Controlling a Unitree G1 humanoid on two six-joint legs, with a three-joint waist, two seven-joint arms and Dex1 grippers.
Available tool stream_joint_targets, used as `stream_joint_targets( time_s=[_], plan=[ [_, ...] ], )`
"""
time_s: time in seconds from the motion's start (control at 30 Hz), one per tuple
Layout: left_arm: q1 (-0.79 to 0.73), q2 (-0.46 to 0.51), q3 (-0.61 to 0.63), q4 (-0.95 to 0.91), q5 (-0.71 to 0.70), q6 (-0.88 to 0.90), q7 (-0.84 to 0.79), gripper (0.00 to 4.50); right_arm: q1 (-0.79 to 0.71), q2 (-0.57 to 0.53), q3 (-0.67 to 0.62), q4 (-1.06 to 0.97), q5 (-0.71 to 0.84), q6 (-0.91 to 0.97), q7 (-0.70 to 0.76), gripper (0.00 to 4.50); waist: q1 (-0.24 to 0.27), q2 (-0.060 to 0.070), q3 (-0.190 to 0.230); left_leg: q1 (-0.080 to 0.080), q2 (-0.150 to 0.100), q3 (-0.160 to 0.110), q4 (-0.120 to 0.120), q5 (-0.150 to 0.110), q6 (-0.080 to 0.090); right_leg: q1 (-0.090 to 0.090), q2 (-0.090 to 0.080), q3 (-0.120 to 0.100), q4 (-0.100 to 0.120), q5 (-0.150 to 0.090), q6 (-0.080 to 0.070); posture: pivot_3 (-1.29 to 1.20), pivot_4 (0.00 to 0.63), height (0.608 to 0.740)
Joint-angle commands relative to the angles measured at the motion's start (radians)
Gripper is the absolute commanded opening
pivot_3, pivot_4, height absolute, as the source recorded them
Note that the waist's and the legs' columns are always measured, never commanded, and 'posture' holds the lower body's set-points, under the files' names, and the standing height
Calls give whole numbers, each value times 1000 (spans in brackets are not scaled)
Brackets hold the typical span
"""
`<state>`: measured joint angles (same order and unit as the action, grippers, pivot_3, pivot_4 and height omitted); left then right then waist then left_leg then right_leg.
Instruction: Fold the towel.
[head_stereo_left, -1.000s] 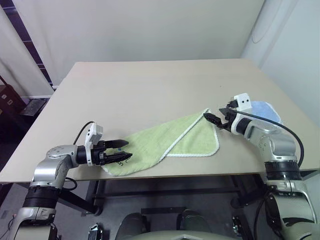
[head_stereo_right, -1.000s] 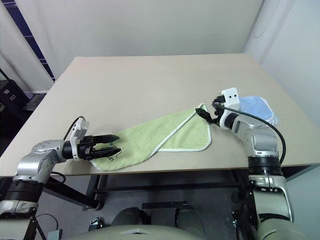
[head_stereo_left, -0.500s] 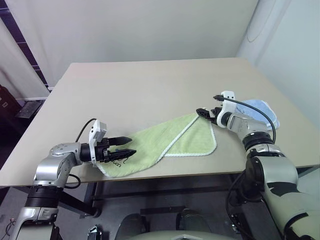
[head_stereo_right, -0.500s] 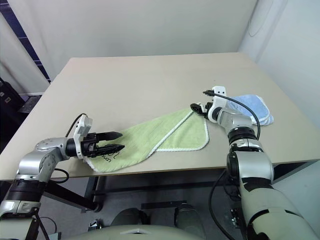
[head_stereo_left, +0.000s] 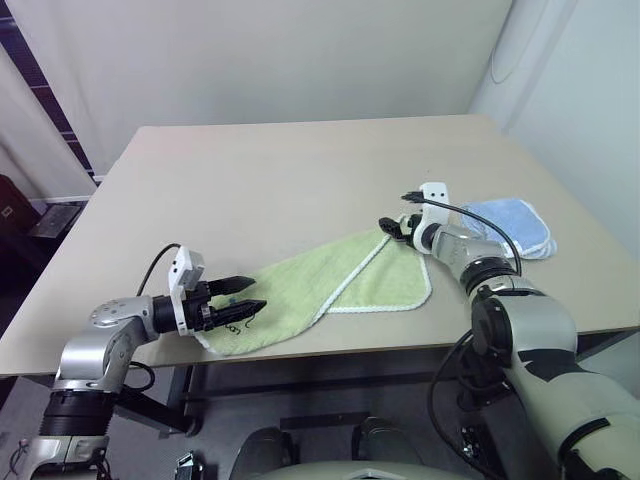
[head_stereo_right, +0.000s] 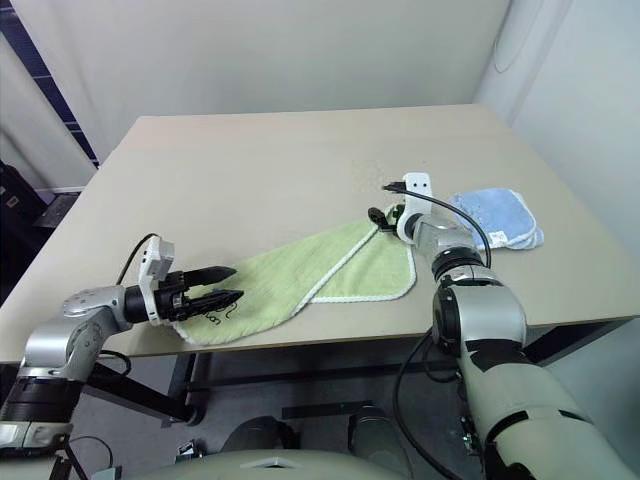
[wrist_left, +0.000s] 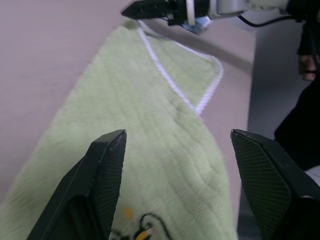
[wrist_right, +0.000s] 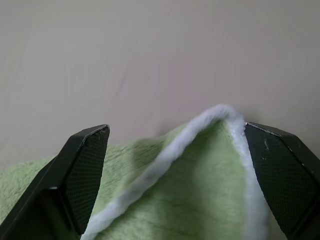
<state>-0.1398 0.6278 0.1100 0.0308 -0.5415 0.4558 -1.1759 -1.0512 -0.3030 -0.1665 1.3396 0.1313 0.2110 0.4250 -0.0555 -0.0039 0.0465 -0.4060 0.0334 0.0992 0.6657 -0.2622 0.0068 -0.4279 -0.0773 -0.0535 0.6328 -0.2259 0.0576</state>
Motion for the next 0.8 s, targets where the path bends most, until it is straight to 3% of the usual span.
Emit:
stream_joint_targets(
  time_s=[0.03, 0.5, 0.63, 0.8],
  plan=[
    [29, 18, 51, -48, -19, -31, 5, 3527, -38, 9, -7, 2, -31, -33, -38, 4486, -3, 0, 0, 0, 0, 0, 0, 0, 0, 0, 0, 0, 0, 0, 0, 0, 0, 740],
    [108, 41, 116, -73, -32, -56, 23, 3527, -28, 5, -43, 15, -82, -50, -129, 4486, -14, 0, 0, 0, 0, 0, 0, 0, 0, 0, 0, 0, 0, 0, -1, 0, 0, 740],
    [102, 42, 118, -73, -35, -53, 24, 3527, -32, 19, -49, 16, -87, -41, -125, 3590, -14, 0, 0, 0, 0, 0, 0, 0, 0, 0, 0, 0, 0, 0, -1, 0, 0, 740],
    [98, 43, 122, -74, -35, -50, 24, 3527, -22, 29, -42, 20, -112, -27, -144, 1725, -14, 0, 0, 0, 0, 0, 0, 0, 0, 0, 0, 0, 0, 0, -1, 0, 0, 740]
  ],
)
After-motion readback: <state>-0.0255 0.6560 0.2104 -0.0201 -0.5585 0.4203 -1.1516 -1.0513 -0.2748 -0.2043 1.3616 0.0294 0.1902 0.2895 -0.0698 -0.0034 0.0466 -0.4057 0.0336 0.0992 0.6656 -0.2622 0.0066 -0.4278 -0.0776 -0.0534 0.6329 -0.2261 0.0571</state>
